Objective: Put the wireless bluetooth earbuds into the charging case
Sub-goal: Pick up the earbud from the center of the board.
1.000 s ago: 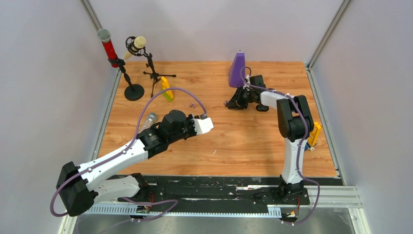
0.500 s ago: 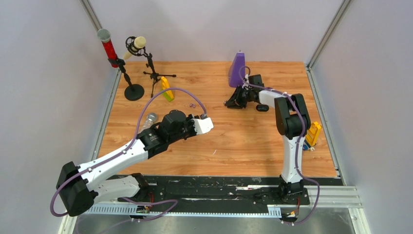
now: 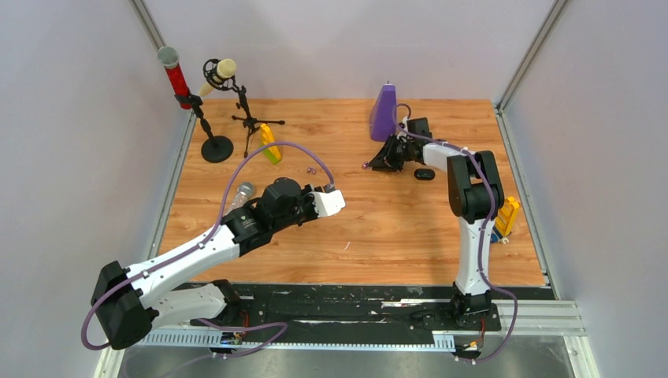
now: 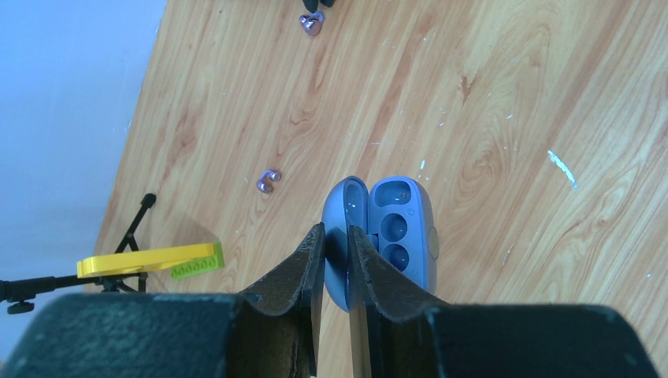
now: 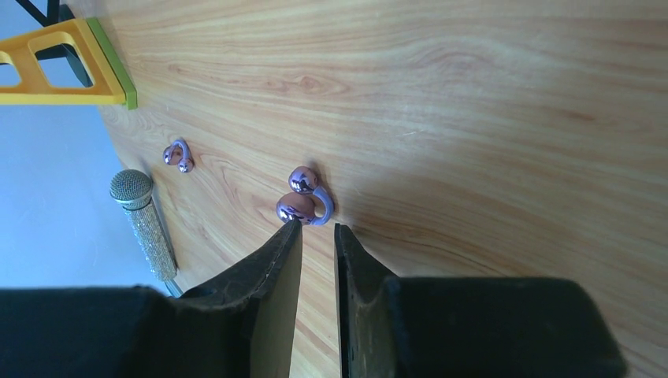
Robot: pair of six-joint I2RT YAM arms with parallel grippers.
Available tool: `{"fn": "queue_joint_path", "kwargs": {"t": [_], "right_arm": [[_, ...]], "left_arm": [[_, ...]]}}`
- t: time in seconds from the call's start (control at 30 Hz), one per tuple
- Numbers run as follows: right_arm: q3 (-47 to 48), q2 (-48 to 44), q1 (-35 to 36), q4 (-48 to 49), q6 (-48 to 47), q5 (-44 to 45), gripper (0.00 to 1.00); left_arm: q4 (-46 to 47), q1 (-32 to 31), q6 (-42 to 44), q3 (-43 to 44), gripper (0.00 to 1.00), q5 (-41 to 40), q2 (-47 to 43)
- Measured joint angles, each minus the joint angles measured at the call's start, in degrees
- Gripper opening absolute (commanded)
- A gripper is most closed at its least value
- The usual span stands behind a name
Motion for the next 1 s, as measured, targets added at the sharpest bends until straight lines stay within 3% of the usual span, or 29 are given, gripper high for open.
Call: {"fn": "queue_joint_path", "kwargs": {"t": [0.27, 0.33, 0.4, 0.43, 1.0], "right_arm": [[0.8, 0.8, -0.8, 0.0, 0.0, -0.3, 0.19], [0.5, 0.8, -0.9, 0.3, 0.1, -0.9, 0.14], [-0.3, 0.8, -0.9, 1.0, 0.2, -1.5, 0.01], [-0.8, 0.8, -0.9, 1.2, 0.3, -1.9, 0.0], [-1.8, 0.8, -0.3, 2.2, 1.7, -2.9, 0.0]], "left_arm": [[0.0, 0.0, 0.0, 0.0, 0.23, 0.0, 0.0], [0.0, 0.0, 0.0, 0.0, 0.23, 0.0, 0.0], [0.0, 0.0, 0.0, 0.0, 0.23, 0.0, 0.0], [0.0, 0.0, 0.0, 0.0, 0.23, 0.0, 0.0], [0.0, 0.0, 0.0, 0.0, 0.23, 0.0, 0.0]]}}
